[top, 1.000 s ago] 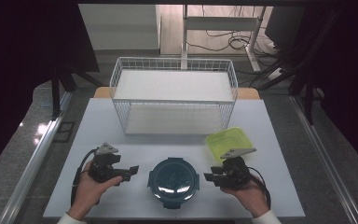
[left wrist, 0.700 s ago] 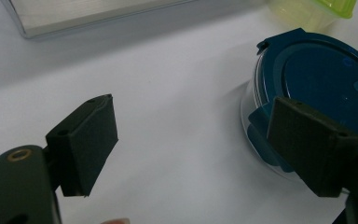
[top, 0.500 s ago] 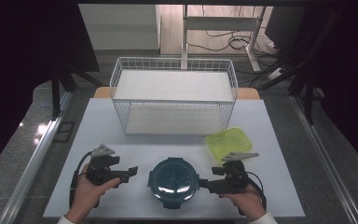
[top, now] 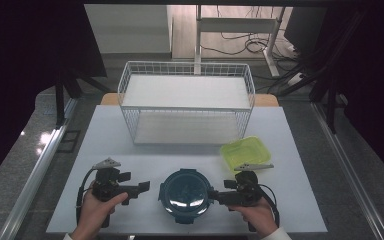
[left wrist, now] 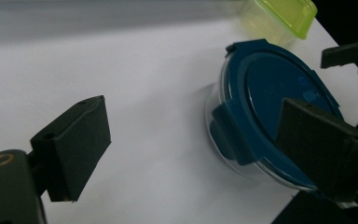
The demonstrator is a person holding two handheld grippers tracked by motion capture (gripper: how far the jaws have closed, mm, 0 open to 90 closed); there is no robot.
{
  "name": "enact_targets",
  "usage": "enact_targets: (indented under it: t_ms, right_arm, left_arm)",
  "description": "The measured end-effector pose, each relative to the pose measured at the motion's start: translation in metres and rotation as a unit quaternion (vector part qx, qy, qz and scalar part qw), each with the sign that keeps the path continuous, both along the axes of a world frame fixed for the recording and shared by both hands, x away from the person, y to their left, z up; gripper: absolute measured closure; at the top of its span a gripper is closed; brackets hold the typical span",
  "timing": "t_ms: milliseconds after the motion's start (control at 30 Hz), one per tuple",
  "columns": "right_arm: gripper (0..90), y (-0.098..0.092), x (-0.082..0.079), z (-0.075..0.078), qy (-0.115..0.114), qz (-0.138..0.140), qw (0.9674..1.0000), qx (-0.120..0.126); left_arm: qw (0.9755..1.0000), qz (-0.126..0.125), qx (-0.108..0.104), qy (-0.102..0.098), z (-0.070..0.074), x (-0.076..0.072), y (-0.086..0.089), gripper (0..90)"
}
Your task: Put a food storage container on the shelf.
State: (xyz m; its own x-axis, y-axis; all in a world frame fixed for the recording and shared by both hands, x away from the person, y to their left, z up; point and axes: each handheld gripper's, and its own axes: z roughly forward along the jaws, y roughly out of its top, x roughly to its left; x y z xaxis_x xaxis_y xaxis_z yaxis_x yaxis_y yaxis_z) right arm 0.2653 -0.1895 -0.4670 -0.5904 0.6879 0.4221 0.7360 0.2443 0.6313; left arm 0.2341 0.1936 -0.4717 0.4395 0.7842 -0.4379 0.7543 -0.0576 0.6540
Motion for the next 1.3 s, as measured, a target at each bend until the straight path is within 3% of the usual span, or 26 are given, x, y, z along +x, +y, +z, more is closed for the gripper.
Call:
enact_targets:
  t_ms: [100,200,433,533,667,733,900,1000,1167,1200,1300]
  right_arm:
    - [14.7,0.003,-0.001,-0.003,0.005,-0.008,0.9999,0.005]
    - [13.7,0.006,-0.004,-0.008,0.028,-0.007,0.9994,0.019]
    - [13.4,0.006,-0.003,-0.013,0.049,-0.009,0.9982,0.034]
    - [12.5,0.008,-0.001,-0.017,0.062,-0.01,0.9971,0.043]
    - [11.7,0.011,0.002,-0.021,0.075,-0.017,0.996,0.047]
    - [11.1,0.015,0.005,-0.026,0.084,-0.016,0.9952,0.047]
    - [10.5,0.021,0.006,-0.031,0.094,-0.017,0.9941,0.051]
    - [10.6,0.023,0.006,-0.034,0.102,-0.016,0.993,0.057]
    - [10.6,0.026,0.006,-0.037,0.11,-0.018,0.992,0.06]
    - [10.6,0.029,0.005,-0.039,0.116,-0.018,0.9912,0.063]
    - [10.6,0.029,0.005,-0.04,0.12,-0.018,0.9905,0.066]
  left_arm:
    - [0.9998,-0.007,-0.009,0.017,-0.006,0.0,-0.003,10.1]
    - [0.9989,-0.018,-0.027,0.033,-0.011,0.0,-0.009,10.0]
    - [0.9976,-0.033,-0.04,0.044,-0.018,0.002,-0.019,10.0]
    - [0.995,-0.046,-0.065,0.06,-0.023,0.008,-0.027,10.1]
    - [0.9943,-0.056,-0.067,0.062,-0.025,0.013,-0.032,10.6]
    - [0.9926,-0.063,-0.073,0.074,-0.029,0.017,-0.037,10.8]
    - [0.9911,-0.072,-0.073,0.085,-0.034,0.022,-0.045,11.6]
    - [0.9876,-0.08,-0.086,0.104,-0.04,0.026,-0.047,11.8]
    - [0.9854,-0.077,-0.1,0.115,-0.044,0.028,-0.047,13.8]
    - [0.9824,-0.079,-0.113,0.126,-0.047,0.029,-0.046,14.8]
    - [0.981,-0.081,-0.115,0.133,-0.049,0.029,-0.047,15.9]
